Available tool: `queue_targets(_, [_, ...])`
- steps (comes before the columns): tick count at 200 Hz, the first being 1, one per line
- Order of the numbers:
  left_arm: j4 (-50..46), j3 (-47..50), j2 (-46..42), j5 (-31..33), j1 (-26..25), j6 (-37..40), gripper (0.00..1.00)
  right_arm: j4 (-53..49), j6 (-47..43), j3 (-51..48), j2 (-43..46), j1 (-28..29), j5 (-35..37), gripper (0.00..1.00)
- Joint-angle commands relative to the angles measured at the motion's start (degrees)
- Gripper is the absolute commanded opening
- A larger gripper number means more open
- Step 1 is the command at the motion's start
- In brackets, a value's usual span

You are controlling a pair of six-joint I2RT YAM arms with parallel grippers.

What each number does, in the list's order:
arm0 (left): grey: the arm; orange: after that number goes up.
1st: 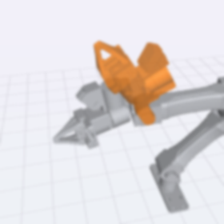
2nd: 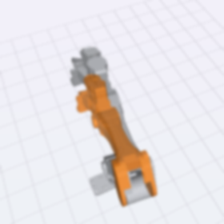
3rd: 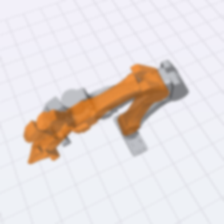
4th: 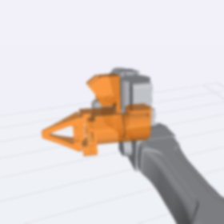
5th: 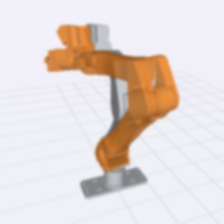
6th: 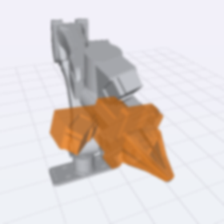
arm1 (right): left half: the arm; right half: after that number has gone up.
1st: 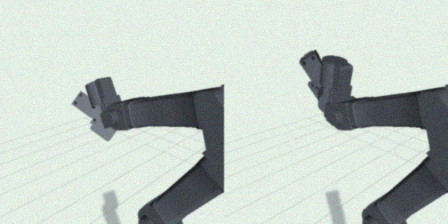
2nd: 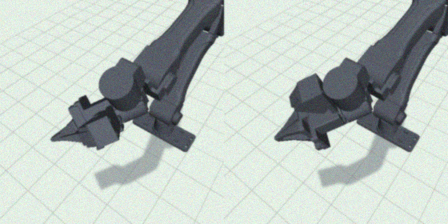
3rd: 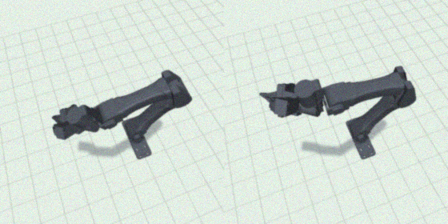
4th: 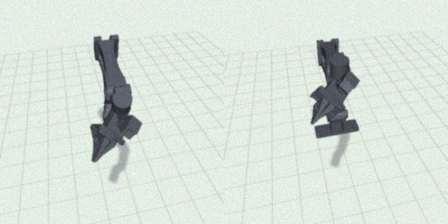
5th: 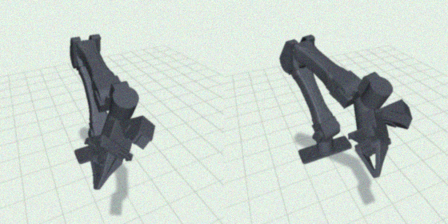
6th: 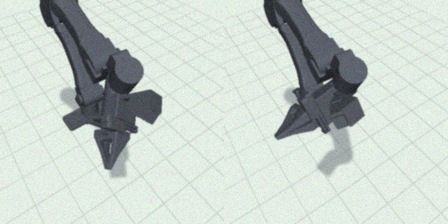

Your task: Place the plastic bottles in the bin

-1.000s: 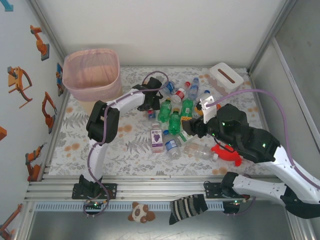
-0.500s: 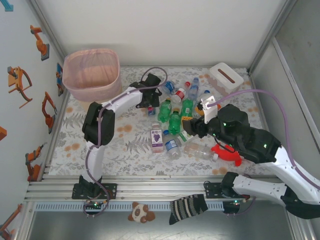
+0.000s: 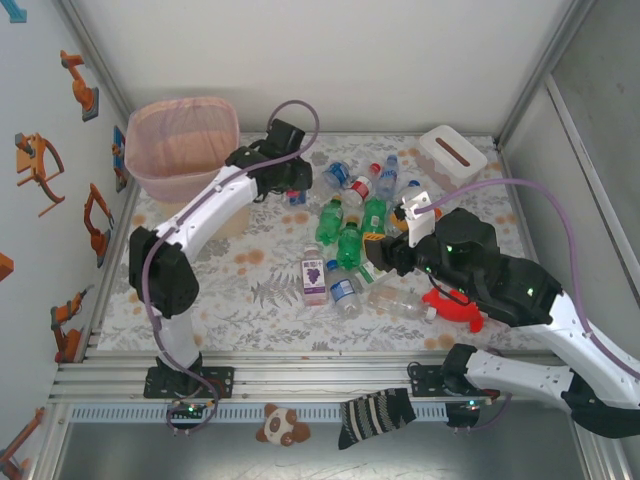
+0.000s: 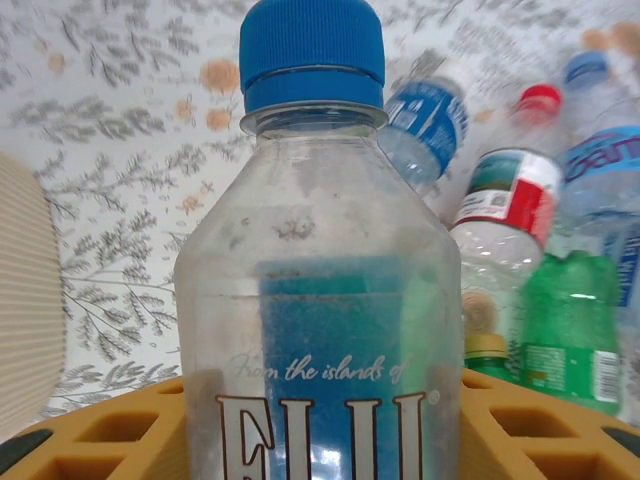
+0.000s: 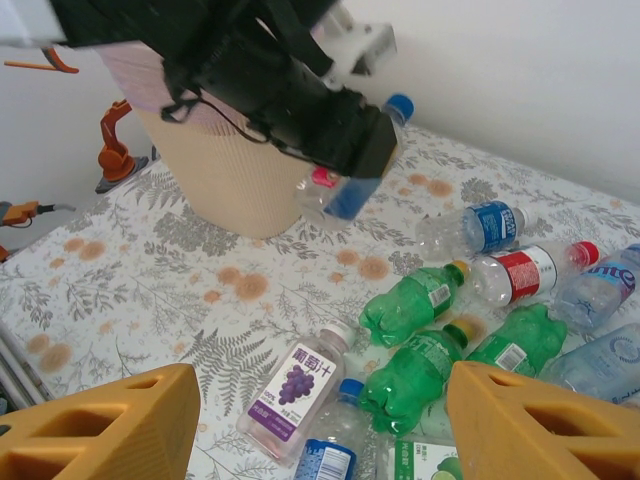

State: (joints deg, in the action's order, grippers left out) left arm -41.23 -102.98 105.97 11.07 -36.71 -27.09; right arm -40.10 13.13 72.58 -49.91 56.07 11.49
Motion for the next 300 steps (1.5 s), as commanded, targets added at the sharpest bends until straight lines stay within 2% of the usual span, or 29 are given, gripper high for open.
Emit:
queue_targets(1, [-1.9,-2.8,-4.9,0.1,-0.1,3.9,0.52,1.1,0.4,0.0,0.2,0.4,0.7,0.66])
queue_targets(64, [-10.2,-11.4,-11.9,4.0,0.2,8.9,0.50,1.1,-0.2,0.7,-0.3,0.4,0.7,0.66])
queue_targets(107, [-18.2,-19.5,-14.0,5.8,3.0,12.6,0.51,1.1,-0.8,1.5,-1.4,0.4,0.3,0.66])
queue_targets(136, [-21.8,-22.0,-14.8,6.8,7.6,15.1,0.51,1.3,-1.0,2.0,-1.9,0.4,0.1,0.66])
queue_targets(166, [-23.2,-22.6,-15.2,5.0,14.9,17.5,0.51,1.7,-1.1,2.2,-2.2,0.4,-0.1,0.66])
queue_targets(235, [-26.4,-24.8,-9.5,1.2,31.1,22.8,0.51,1.8,-0.9,2.1,-2.0,0.4,-0.1,0.66])
queue_targets(255, [-24.7,-23.2,-7.4,-0.7,33.4,23.9,0.51,2.0,-0.9,2.0,-2.1,0.4,-0.1,0.66])
queue_targets(300, [-23.9,-21.6,0.2,2.8,35.1,27.1,0.50,2.0,-0.9,1.7,-1.8,0.4,-0.1,0.66])
